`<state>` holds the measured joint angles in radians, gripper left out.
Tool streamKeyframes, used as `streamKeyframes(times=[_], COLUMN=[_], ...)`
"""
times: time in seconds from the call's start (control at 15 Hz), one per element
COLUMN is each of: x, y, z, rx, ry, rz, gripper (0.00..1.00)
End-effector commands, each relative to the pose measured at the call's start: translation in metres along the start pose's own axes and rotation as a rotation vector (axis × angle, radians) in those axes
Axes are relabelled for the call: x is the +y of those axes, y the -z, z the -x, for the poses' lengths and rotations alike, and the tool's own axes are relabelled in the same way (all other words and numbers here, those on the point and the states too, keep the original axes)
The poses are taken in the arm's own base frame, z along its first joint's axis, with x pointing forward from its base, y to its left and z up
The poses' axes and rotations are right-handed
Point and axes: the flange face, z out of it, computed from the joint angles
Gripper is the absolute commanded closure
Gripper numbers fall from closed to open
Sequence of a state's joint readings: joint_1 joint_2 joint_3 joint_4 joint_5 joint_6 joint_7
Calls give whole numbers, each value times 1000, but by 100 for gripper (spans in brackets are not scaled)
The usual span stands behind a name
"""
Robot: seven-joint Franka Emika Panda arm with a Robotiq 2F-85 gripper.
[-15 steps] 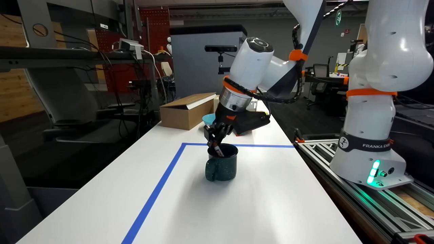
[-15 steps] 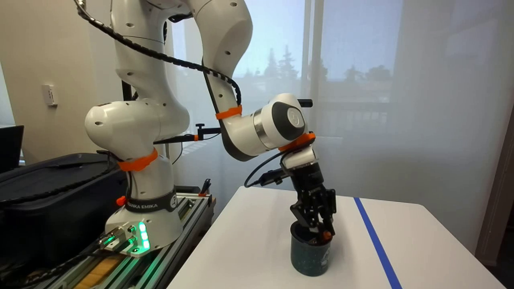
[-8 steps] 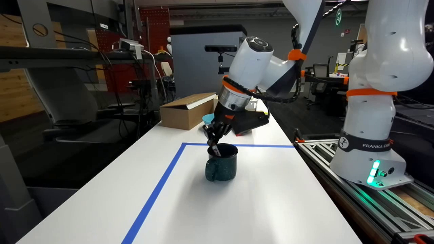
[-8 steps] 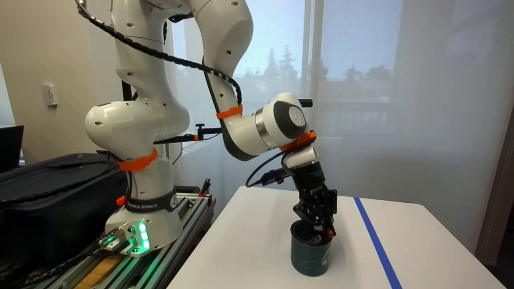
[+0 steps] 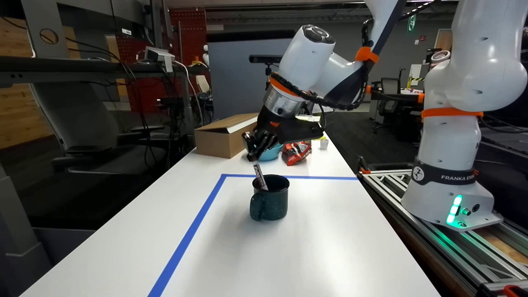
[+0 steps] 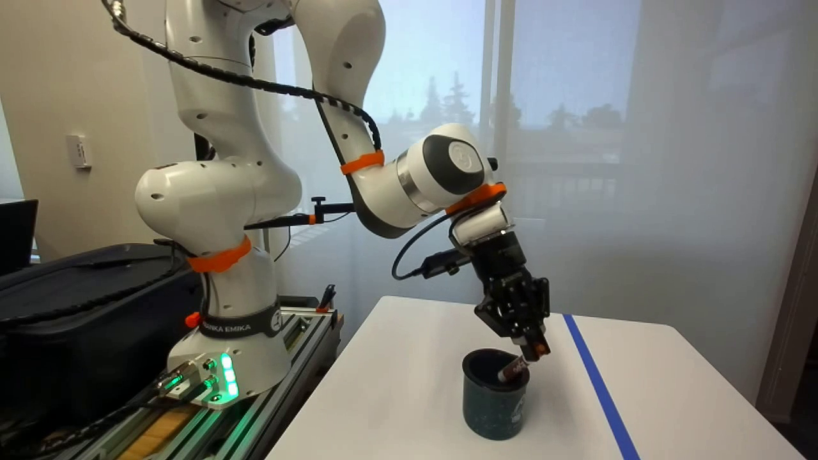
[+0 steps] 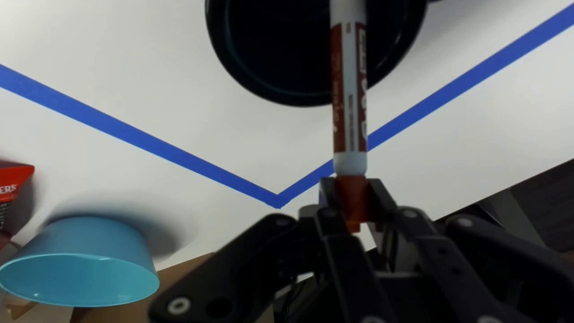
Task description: Take the marker out of he mug and place it to the right of the mug
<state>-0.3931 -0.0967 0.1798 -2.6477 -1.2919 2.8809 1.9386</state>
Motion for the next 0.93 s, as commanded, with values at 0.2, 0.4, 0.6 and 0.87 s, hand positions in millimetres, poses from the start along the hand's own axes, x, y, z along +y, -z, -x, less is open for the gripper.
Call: streamKeyframes(times=[0.2,0.4,0.6,0.87], x=[23,32,41,43], y=[15,5,-16,-70], z=[-74,-106,-121,-104], rx=[-13,-21,-18,-131], ry=[-245,-396,-507,-555], rz=[60,87,105,156], gripper=[95,95,95,95])
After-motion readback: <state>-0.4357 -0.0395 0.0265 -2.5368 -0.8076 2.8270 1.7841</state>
